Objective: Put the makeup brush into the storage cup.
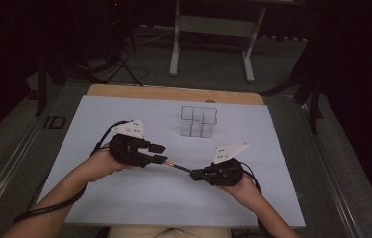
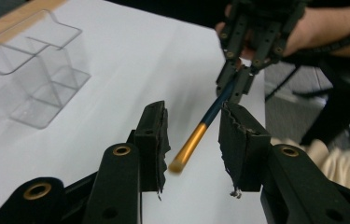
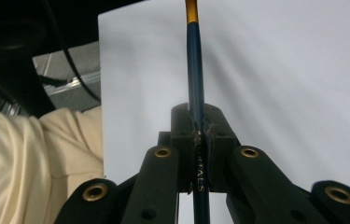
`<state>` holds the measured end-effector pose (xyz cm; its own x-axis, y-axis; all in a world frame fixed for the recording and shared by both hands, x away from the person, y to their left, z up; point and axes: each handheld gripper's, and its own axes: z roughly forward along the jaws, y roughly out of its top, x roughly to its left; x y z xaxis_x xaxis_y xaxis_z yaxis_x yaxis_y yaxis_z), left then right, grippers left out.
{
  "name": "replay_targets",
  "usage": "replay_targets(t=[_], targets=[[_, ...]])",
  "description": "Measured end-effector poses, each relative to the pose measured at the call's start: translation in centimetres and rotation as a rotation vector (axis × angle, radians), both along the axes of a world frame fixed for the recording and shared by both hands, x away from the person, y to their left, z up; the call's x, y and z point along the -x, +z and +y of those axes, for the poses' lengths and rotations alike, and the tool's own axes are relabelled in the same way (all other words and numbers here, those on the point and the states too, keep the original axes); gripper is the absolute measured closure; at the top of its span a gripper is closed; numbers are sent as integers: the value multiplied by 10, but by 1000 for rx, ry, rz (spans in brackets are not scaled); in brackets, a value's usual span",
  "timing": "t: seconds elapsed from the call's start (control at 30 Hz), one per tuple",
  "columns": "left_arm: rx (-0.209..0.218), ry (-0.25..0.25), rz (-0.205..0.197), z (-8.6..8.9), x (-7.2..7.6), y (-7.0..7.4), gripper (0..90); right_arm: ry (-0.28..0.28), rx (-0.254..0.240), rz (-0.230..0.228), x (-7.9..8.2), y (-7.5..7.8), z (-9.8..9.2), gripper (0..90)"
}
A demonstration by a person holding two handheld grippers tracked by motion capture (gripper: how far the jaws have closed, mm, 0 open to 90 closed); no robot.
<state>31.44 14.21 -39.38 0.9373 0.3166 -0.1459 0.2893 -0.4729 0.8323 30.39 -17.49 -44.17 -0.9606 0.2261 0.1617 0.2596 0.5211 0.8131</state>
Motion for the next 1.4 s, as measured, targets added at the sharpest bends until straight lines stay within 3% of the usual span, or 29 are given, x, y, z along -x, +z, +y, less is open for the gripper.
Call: replay_targets(t=[0.1, 0.17, 0.27, 0.33, 0.47, 0.83, 1.1, 1.4], targets=[[13, 25, -30, 5, 6, -5, 562, -17, -19, -15, 2, 2, -2, 852], [47, 27, -21, 7, 9, -10, 512, -21, -29, -15, 2, 4, -2, 852], [88, 44, -26, 9, 12, -15, 513, -30, -48, -31, 3, 5, -4, 852], [104, 50, -33, 11, 13, -18, 540, -41, -62, -45, 4, 6, -5, 851], [137, 65, 6, 13, 10, -24, 546, -49, -102, -68, 6, 10, -6, 852], [239, 19, 52, 2, 9, -37, 627, -23, -141, -105, 8, 16, 1, 851], [374, -3, 75, 1, 6, -35, 662, -19, -158, -117, 9, 14, 3, 851], [428, -30, 113, 0, 2, -30, 768, -1, -176, -116, 9, 13, 3, 850]])
